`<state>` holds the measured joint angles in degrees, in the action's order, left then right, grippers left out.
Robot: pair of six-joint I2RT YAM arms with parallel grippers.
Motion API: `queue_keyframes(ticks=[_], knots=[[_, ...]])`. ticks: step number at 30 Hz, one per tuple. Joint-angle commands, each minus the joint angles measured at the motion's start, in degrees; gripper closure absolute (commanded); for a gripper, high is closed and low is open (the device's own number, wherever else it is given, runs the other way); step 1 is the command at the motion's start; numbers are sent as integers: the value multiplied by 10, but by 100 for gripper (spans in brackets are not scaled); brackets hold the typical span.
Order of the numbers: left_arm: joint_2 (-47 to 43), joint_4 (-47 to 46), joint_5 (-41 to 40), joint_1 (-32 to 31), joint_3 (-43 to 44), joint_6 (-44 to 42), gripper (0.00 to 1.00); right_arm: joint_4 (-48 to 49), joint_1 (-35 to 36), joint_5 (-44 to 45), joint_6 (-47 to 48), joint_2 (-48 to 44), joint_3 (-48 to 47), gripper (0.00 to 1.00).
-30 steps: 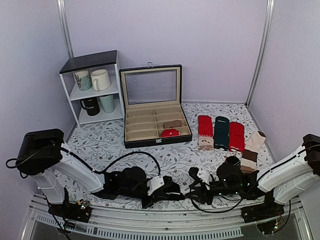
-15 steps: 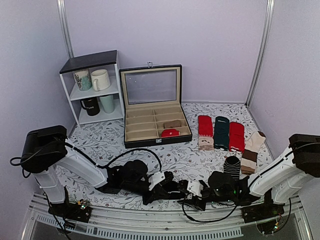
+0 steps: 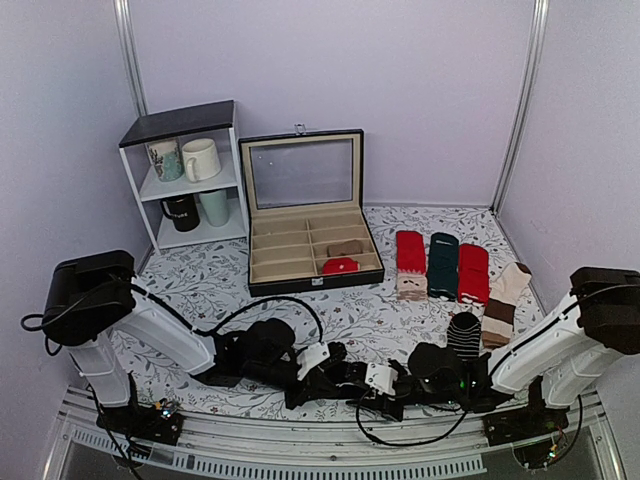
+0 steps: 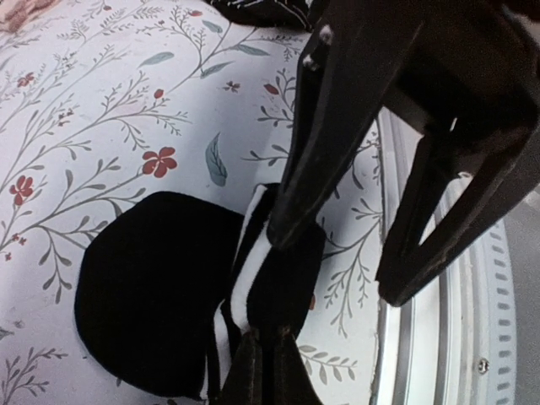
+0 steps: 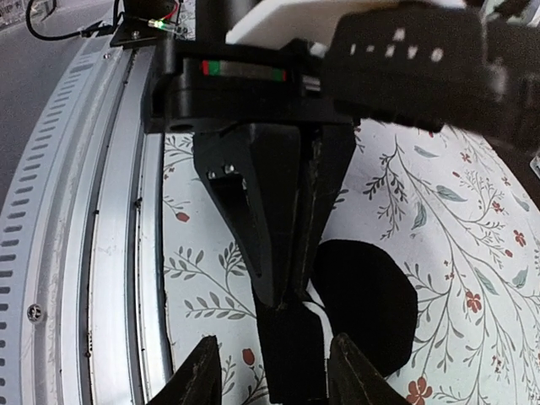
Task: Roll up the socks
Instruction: Roll a pair of socks at the center of the board.
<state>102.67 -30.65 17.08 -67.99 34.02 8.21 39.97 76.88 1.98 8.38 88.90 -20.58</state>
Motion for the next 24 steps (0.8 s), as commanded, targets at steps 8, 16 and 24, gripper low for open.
queue_keyframes(ticks=[8, 16, 24], knots=[[33, 102, -8, 9, -24, 0, 100, -24, 4, 36, -40, 80, -21, 61], [0, 62, -11, 9, -34, -20, 89, -77, 3, 52, -99, 104, -23, 85], [-138, -7, -97, -2, -84, -111, 74, -134, -10, -18, -223, 104, -24, 87]])
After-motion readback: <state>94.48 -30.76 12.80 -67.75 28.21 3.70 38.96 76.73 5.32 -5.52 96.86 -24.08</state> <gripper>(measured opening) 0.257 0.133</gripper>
